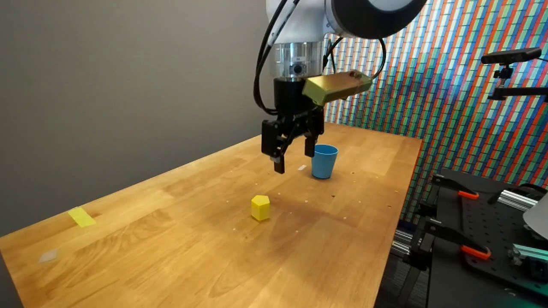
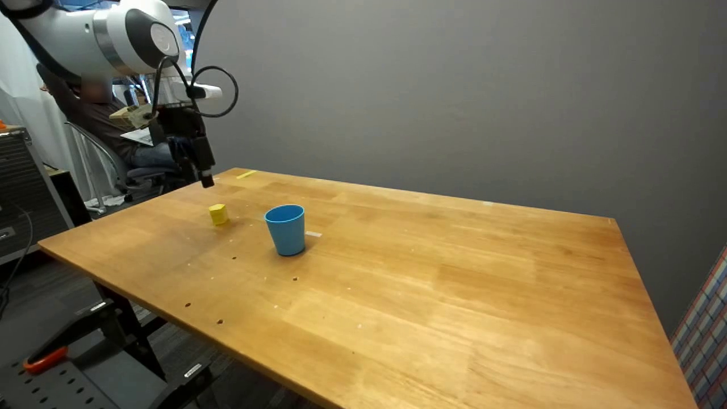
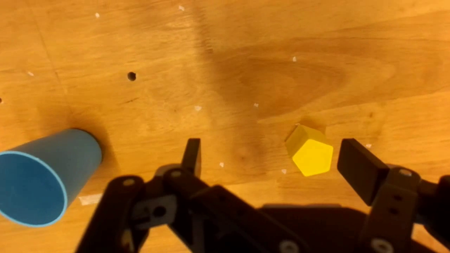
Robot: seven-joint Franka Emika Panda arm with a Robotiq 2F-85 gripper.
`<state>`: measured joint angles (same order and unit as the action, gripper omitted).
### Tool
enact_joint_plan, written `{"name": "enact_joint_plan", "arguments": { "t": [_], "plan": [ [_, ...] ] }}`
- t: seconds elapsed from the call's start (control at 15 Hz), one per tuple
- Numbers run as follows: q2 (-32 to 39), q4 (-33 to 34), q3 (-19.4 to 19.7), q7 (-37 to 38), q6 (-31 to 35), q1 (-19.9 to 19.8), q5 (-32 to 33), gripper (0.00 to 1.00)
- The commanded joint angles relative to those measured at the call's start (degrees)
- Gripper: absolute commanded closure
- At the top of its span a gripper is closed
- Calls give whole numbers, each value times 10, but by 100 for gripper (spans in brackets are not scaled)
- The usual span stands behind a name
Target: Put the yellow block in the cup
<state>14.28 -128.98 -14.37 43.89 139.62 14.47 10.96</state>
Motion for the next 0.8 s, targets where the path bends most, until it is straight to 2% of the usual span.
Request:
{"name": "enact_joint_plan", "arguments": {
  "t": [0.0, 0.33, 0.73],
  "plan": [
    [57, 52, 23, 34, 5, 53, 17, 0],
    [108, 108, 45, 42, 8, 106, 31, 0],
    [135, 140, 82, 31, 21, 122, 55, 0]
  ]
}}
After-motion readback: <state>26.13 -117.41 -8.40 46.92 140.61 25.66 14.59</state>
